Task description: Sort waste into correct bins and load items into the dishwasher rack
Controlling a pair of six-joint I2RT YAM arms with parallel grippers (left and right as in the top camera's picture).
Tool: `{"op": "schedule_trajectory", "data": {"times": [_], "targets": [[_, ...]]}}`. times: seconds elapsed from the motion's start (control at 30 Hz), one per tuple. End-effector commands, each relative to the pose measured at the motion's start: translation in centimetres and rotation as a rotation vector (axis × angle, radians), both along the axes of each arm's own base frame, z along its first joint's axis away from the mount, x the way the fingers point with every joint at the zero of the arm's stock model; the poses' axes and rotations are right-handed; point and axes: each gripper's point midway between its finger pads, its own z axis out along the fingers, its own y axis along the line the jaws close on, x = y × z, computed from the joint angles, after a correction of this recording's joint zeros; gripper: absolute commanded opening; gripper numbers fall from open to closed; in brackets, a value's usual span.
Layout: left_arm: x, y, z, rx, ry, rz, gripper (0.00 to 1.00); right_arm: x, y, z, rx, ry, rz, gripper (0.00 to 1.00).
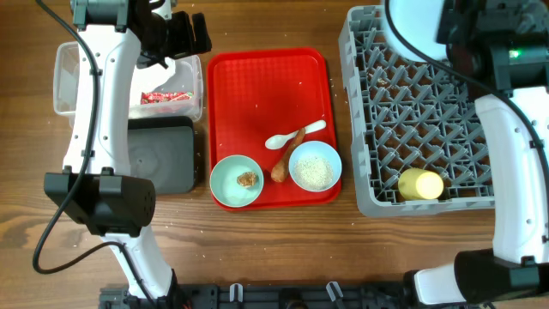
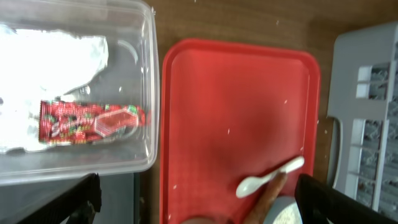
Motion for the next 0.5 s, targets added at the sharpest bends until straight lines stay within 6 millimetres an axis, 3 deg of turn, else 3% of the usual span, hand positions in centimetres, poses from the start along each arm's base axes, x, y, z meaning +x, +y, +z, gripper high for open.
{"op": "schedule_trajectory", "data": {"times": [0.0, 0.17, 0.3, 0.37, 0.47], "targets": [[0.5, 0.1, 1.8, 0.003, -0.073, 0.012, 1.0, -1.3, -5.6, -2.2, -0.236, 0.228, -0.113, 0.04], [1.0, 0.1, 1.9, 0.005, -0.091, 0.013, 1.0, -1.9, -10.6, -6.5, -0.251, 0.396, -0.175, 0.04], [1.2, 0.1, 1.9, 0.004, -0.096, 0.012, 1.0, -0.9, -12.6, -9.1, -0.269, 0.479, -0.178, 0.04], [1.3, 0.1, 1.7, 0.004, -0.094, 0.012, 1.0, 0.0, -13.0, -10.1, -0.28, 0.503, -0.154, 0.04], [1.5, 0.0, 1.2, 0.005, -0.082, 0.012, 1.0, 1.9, -11.1, -12.3, -0.178, 0.493, -0.002, 0.04]]}}
